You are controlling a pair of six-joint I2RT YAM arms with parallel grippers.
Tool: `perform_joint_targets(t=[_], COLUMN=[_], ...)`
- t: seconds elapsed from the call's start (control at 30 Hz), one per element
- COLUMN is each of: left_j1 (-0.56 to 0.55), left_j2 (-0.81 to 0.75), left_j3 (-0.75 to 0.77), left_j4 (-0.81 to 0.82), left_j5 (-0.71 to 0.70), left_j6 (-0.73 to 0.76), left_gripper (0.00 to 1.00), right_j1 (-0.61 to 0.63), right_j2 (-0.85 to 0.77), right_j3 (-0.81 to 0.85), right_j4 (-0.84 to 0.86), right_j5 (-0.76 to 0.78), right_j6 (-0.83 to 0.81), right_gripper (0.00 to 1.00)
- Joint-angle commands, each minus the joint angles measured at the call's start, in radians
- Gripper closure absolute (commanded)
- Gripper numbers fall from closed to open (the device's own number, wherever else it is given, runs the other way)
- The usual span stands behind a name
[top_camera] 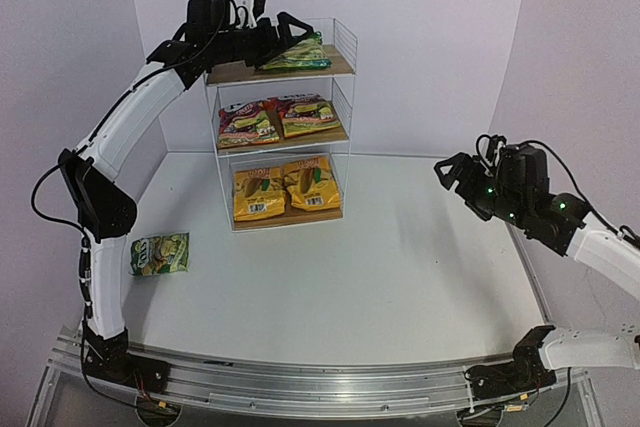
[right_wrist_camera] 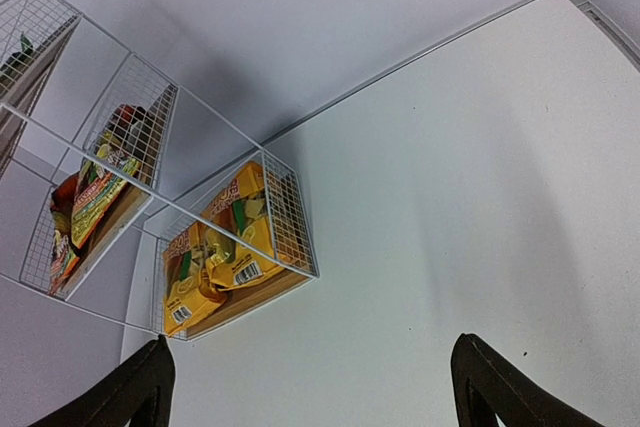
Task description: Place and organize the candy bags onto the shelf
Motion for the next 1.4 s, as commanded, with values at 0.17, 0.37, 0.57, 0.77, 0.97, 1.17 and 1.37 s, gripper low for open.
perform_joint_targets(t=[0.17, 0.37, 0.57, 0.77, 0.97, 1.17, 1.37], left_j1=[-0.003, -0.003, -0.003, -0.001, 0.0, 0.001, 0.008], left_j2=[0.091, 0.117, 0.133, 0.156, 0.193, 0.218, 0.208], left_j3=[0.019, 0.021, 0.025, 0.039, 0.039, 0.05, 0.049], left_j4=[0.071, 0.105, 0.142, 0.184, 0.238, 0.274, 0.281], left_j5=[0.132, 0.159, 0.128, 0.081, 0.118, 0.139, 0.124], left_j6=[-0.067, -0.08, -0.075, -0.067, -0.09, -0.113, -0.11], left_gripper=[0.0, 0.0, 0.0, 0.0, 0.0, 0.0, 0.0], right_j1=[0.002, 0.002, 0.003, 0.002, 0.003, 0.003, 0.002], right_j2=[-0.044, -0.063, -0.067, -0.084, -0.112, -0.125, -0.129], right_j3=[-0.029, -0.038, -0.033, -0.035, -0.043, -0.049, -0.051], right_j4=[-0.005, -0.016, -0.032, -0.064, -0.091, -0.11, -0.122], right_j5=[0.053, 0.067, 0.067, 0.081, 0.106, 0.111, 0.114], right_j6=[0.017, 0.02, 0.021, 0.025, 0.028, 0.034, 0.039], right_gripper=[0.08, 0.08, 0.08, 0.08, 0.08, 0.08, 0.08])
